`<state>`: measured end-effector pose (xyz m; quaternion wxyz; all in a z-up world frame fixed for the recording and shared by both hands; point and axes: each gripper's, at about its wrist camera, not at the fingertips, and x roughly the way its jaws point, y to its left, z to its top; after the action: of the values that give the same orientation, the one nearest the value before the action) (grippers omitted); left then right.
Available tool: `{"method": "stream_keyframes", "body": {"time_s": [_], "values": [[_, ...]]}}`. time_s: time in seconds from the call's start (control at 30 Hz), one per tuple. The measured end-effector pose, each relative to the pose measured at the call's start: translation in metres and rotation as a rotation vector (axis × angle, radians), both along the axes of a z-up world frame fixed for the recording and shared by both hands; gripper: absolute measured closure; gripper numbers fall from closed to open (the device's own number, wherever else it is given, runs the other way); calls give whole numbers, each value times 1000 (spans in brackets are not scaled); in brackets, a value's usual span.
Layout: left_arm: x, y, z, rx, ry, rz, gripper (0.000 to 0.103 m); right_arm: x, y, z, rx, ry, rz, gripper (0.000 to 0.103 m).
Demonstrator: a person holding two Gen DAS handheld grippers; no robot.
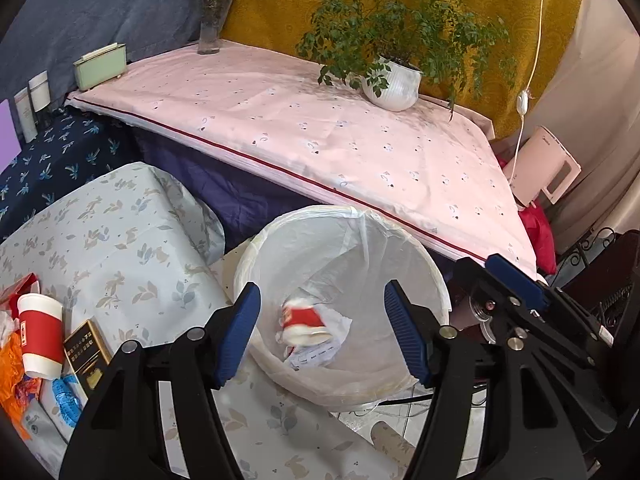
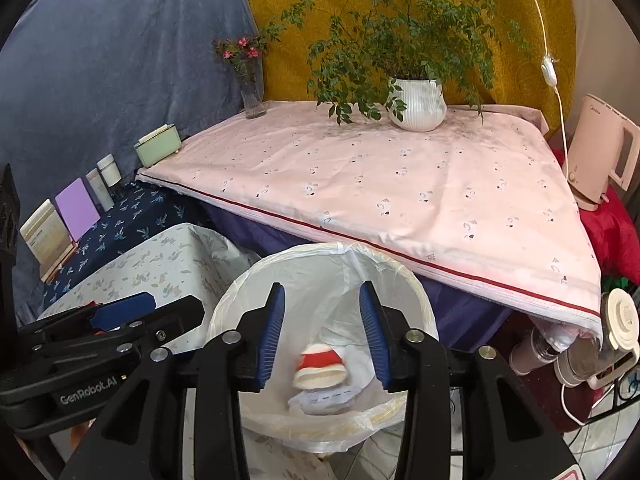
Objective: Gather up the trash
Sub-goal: 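Drop the cup and paper into the wastebasket from both grippers, then return both grippers to the table and grasp the grey pouch with the left gripper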
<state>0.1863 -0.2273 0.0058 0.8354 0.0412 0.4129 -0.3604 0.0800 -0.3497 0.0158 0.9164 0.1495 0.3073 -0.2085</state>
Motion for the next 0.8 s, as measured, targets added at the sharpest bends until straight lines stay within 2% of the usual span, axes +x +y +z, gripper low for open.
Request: {"method": "stream_keyframes", "body": {"time_s": [0.3,0.43,0.53,0.8], "values": [[-4,36,7,6,-15,76,42,-6,29,18,-39,-25,29,43],[-6,64,9,9,-14,136,42,-8,49,24,-37,-39,61,41],[-9,90,9,6,-16,202,33,-8,69,26,-45,-38,95,39],[-12,166,4,-8,19,339,31,-5,119,23,-25,-34,178,38]]}}
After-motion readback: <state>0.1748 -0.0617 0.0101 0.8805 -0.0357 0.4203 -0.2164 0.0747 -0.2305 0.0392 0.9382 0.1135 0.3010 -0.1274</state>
